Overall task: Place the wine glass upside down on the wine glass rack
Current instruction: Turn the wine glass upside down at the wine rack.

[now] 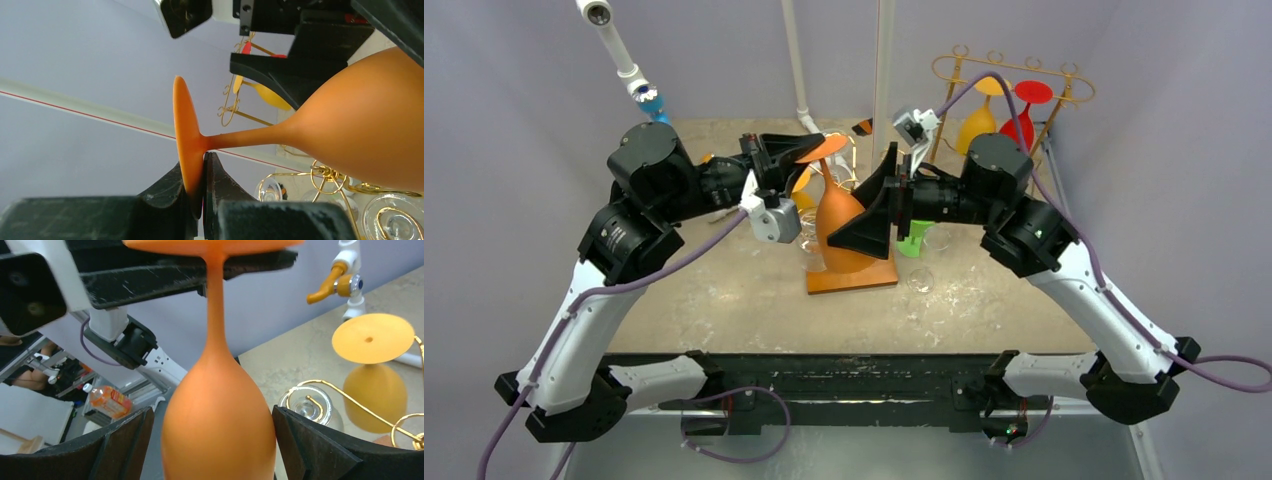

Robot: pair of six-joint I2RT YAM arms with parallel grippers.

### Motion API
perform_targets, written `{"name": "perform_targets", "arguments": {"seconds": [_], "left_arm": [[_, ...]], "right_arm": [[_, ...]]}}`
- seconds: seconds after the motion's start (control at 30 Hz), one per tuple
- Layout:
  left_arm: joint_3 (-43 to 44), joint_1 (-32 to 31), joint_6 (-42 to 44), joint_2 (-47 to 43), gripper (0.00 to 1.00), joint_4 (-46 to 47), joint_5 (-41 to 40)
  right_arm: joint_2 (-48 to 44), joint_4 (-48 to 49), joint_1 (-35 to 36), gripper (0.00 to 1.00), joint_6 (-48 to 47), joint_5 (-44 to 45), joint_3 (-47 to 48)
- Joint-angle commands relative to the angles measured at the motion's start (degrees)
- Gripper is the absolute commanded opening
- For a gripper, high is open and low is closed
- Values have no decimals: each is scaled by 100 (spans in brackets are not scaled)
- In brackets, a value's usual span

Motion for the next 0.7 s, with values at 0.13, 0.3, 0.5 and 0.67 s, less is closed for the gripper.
{"name": "perform_targets", "arguments": {"seconds": [0.13,0.3,0.5,0.67], "left_arm": [[-6,-10,114,-147,0,642,264],[-1,-14,152,-166,0,532,301],[39,-11,-218,-218,74,408,64],[225,-6,-582,-181,93,84,-100]], "right_arm": [[-24,497,283,99,99,347,-268],[-73,604,293,75,254,433,-327],[-508,-93,292,43,-77,1211,-277],[-1233,-760,289,42,-397,1952,-569]]}}
